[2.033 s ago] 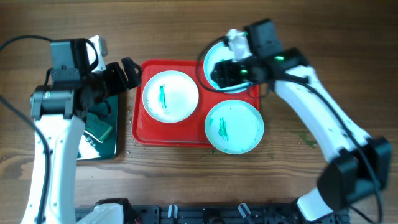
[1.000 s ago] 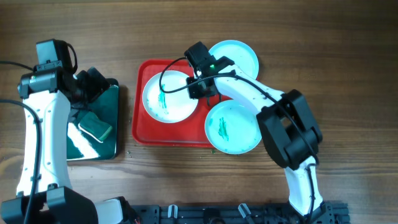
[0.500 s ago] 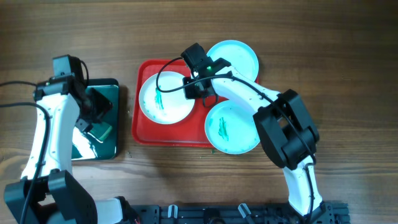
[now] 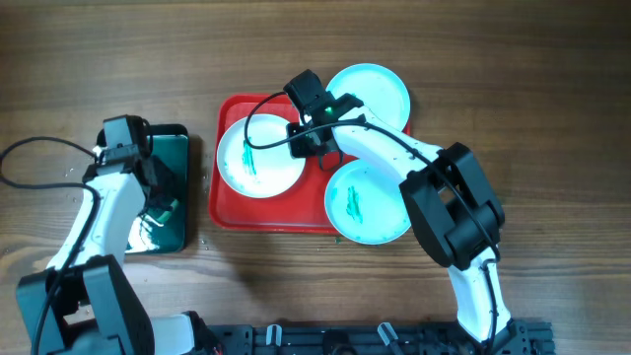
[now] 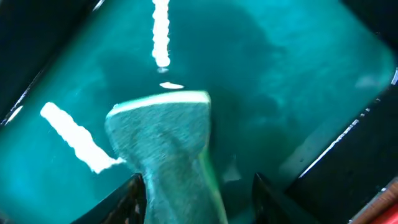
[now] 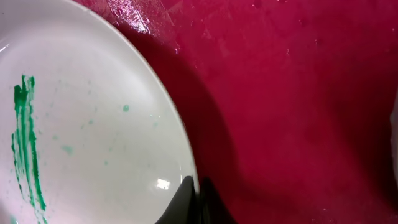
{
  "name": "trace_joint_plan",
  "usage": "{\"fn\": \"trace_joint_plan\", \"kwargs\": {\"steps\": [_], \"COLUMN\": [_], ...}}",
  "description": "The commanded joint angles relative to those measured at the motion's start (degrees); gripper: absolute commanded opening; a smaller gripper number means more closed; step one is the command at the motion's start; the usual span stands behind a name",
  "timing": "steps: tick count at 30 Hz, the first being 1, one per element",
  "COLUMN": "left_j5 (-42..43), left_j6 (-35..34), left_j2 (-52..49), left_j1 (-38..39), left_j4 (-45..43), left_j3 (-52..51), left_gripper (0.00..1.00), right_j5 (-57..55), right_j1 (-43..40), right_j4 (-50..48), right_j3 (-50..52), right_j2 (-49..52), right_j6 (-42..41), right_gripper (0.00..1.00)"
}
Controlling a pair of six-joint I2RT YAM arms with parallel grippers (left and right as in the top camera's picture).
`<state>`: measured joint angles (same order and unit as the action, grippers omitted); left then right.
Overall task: Clean dirty plates on tray and stack at the side
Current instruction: 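Grasp the green sponge in the basin with the left gripper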
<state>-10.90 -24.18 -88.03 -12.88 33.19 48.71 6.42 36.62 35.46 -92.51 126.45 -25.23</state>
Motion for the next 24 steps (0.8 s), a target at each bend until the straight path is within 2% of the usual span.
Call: {"fn": "trace_joint_plan", "kwargs": {"steps": [1,9,11,14,19,22,24], "left_j5": [0.9,-0.7,-1.1,-4.4,-4.9,-4.8,-4.8], "left_j6": [4.0,-1.8,-2.0,-6.1,-6.5,-6.5,-6.5], "left_j2": [-0.5,-0.5,-0.5,-0.6,-0.6,-0.6,-0.6], "left_j1": [-0.3,-0.3,-0.3,-0.3,-0.3,-0.3,-0.3], "left_j4": [-1.6,0.8,0.8,0.9,-0.1,-0.6,-1.0], "left_j3": [-1.2,-1.6,-2.1,-3.1,-3.6,-3.7,-3.9], "left_gripper": [0.53,0.38,0.31,0.29,0.29,0.22,0.21], "right_j5": [0.9,0.9,0.9,0.9,0.9,0.9,0.9], "right_j1": [0.5,0.5,0.5,0.5,0.5,0.5,0.5], "right_j4": [-0.3,-0.5,-0.5,-0.6,-0.7,-0.7,-0.7], "right_j3": [-0.8,-0.8,-0.8,-0.8,-0.8,-0.8,-0.8], "right_j2": [1.6,1.6,1.6,1.6,1.6,1.6,1.6], "right_j6": [1.5,1.9,1.9,1.9,1.9,1.9,1.9], "right_gripper": [0.04,0.04,0.04,0.04,0.04,0.04,0.04]}}
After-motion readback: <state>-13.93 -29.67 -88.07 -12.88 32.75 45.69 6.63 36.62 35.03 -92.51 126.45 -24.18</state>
